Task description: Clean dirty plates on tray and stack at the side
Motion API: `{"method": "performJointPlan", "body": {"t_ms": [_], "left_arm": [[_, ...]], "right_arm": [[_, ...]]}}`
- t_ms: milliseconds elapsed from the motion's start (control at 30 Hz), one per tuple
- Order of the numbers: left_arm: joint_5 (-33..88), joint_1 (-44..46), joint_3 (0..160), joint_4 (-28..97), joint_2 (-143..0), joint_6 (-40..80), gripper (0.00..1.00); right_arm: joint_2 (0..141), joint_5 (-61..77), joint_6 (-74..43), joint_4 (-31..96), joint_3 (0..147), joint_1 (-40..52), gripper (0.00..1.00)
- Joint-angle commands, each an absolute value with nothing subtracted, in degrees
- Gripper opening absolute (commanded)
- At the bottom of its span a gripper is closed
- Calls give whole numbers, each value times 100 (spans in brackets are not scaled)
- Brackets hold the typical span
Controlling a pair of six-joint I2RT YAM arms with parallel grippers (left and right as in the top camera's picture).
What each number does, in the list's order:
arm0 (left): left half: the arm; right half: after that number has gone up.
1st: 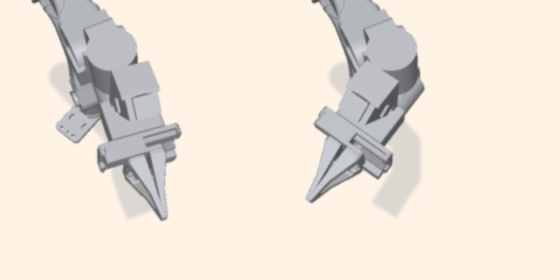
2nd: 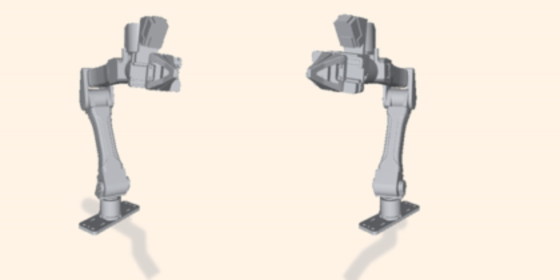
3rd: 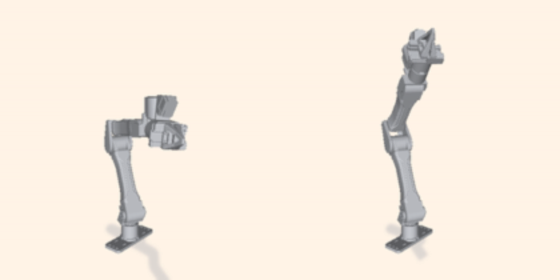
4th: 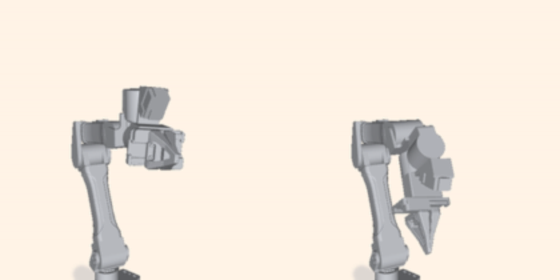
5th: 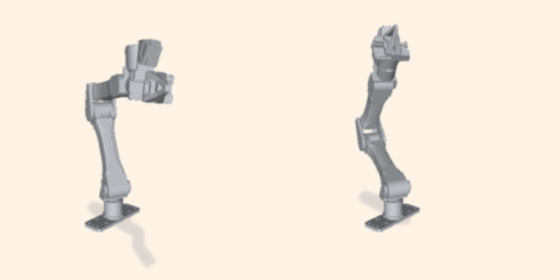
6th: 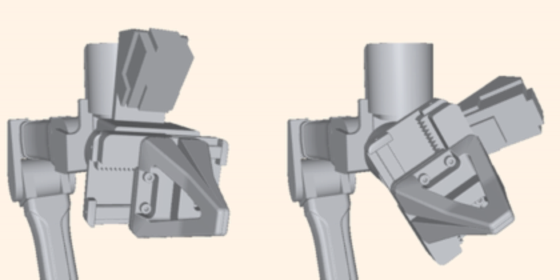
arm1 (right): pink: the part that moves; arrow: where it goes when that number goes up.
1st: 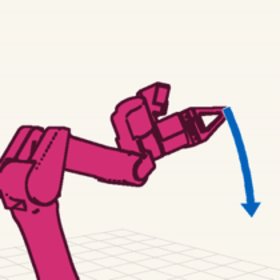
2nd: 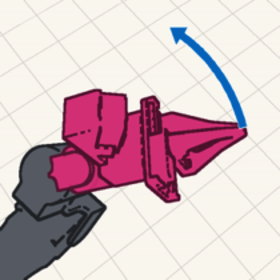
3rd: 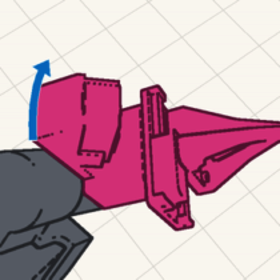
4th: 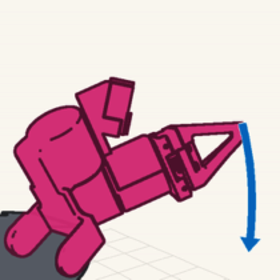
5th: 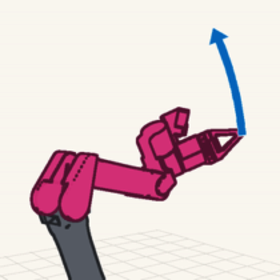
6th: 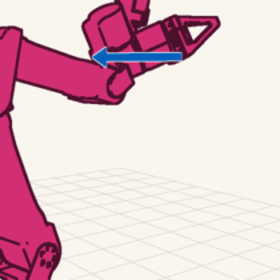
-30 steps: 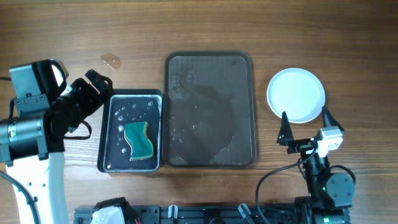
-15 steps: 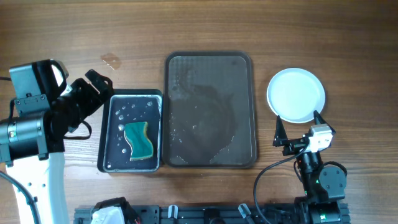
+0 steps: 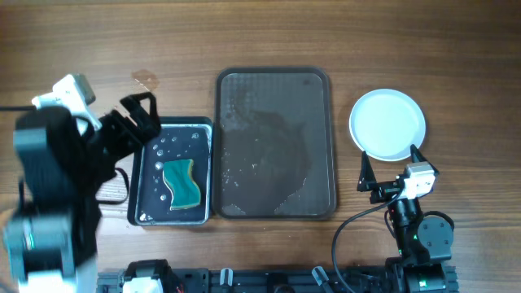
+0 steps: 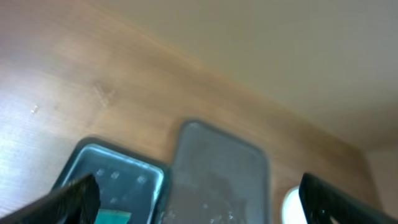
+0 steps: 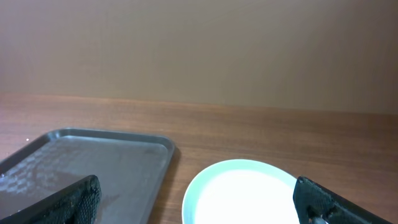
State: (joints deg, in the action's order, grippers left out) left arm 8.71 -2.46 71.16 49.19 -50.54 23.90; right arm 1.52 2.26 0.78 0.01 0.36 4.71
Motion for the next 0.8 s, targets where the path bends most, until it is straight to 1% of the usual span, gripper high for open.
{"method": "performJointPlan", "body": {"t_ms": [0, 133, 233, 400, 700, 767], "left_arm": [[1153, 325, 5509, 3308, -3798, 1343, 100], [1151, 467, 3903, 2283, -2421, 1350, 100], [1085, 462, 2810, 1920, -1267, 1376, 100], [1039, 467, 1557, 1208, -51, 1393, 100], [639, 617, 123, -73, -19, 1542, 100], [659, 635, 34, 117, -19, 1544, 100]], "right_arm": [[167, 141, 137, -21, 32, 443, 100], [167, 141, 139, -21, 32, 443, 100], [167, 141, 137, -21, 32, 443, 100], [167, 141, 137, -21, 32, 443, 100], [167, 141, 134, -21, 32, 443, 100], [167, 141, 137, -21, 32, 443, 100]]}}
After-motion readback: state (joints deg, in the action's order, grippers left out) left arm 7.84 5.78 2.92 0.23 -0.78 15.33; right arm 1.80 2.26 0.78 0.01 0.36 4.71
